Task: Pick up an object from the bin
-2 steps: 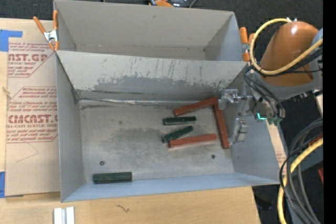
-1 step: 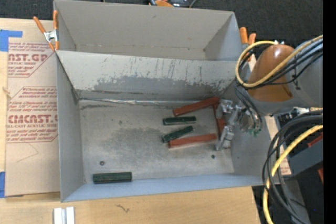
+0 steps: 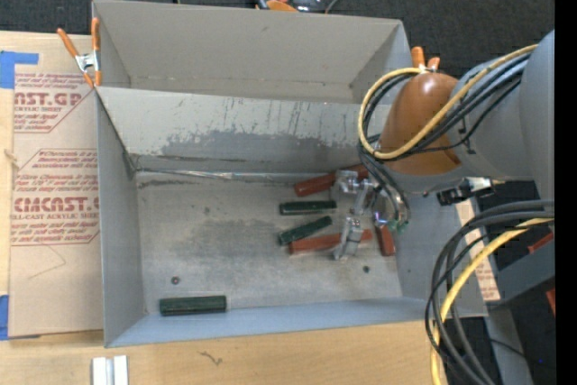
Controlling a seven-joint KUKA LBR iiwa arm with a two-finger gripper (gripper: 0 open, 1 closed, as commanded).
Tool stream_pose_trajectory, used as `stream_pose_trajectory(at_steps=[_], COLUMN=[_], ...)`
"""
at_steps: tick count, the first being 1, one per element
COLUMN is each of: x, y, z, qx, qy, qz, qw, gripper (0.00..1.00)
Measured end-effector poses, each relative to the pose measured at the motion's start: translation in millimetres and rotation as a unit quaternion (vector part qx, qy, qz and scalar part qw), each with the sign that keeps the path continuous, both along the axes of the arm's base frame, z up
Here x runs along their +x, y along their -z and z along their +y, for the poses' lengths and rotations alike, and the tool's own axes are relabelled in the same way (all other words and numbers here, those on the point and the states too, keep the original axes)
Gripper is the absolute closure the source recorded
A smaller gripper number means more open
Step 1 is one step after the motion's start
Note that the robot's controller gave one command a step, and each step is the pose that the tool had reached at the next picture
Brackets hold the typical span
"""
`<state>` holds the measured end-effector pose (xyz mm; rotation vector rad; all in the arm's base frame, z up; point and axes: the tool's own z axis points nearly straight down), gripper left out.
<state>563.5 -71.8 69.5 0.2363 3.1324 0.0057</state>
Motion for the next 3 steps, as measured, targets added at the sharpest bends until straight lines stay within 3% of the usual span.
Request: stream_pose_trajectory(at_steps=[1, 2, 3], x=[-0.1, -5.7, 3.5], y=[-1, 0, -147], z=[-5, -38, 12], qx=[-0.002, 0.0, -0.002], qy=[0.003, -0.016, -0.012], qz=[-0.0003, 0.0, -0.0054], qw=[1.0, 0.9999, 0.9999], gripper=[1.0, 1.0, 1.0])
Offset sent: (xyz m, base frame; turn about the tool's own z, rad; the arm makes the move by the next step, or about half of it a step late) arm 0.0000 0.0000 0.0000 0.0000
